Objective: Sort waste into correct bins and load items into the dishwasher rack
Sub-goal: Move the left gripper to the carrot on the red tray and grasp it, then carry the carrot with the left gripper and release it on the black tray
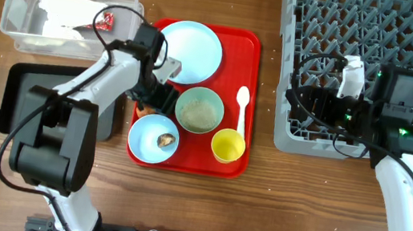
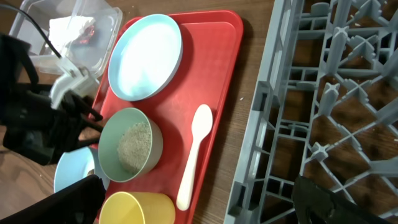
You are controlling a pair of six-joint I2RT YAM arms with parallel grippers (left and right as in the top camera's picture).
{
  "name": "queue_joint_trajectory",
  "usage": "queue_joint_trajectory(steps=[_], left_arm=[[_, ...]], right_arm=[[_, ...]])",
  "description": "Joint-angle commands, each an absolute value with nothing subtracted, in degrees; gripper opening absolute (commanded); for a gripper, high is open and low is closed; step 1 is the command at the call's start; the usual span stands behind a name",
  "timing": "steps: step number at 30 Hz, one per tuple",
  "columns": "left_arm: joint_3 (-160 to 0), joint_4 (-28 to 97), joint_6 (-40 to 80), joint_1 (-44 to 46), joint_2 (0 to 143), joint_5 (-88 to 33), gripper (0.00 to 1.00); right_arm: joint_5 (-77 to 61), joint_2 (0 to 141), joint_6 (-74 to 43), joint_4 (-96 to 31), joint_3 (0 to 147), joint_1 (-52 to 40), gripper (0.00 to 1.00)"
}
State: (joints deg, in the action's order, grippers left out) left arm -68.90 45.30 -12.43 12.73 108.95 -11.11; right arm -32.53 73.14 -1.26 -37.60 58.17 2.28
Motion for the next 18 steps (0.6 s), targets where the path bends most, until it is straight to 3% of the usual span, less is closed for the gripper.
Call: queue_joint_trajectory(steps=[1,7,11,18], left_arm=[[-67.0,45.0,-13.0,13.0,109.6,-7.6,0.66],[-67.0,41.0,-10.0,13.0,109.6,-5.0,0.33],[-67.5,39.8,-9.0,13.0,109.6,-5.0,0.05],[-73.9,46.0,-6.7,13.0,106.0,-6.6,0.04]], right_arm=[[-32.2,73.7,-1.7,-37.6,59.1,2.1,1.0],[-32.2,73.7,-1.7,-37.6,59.1,2.1,1.0],[-32.2,73.7,-1.7,-37.6,59.1,2.1,1.0],[-32.2,73.7,-2.2,-37.1,59.1,2.1,1.0]])
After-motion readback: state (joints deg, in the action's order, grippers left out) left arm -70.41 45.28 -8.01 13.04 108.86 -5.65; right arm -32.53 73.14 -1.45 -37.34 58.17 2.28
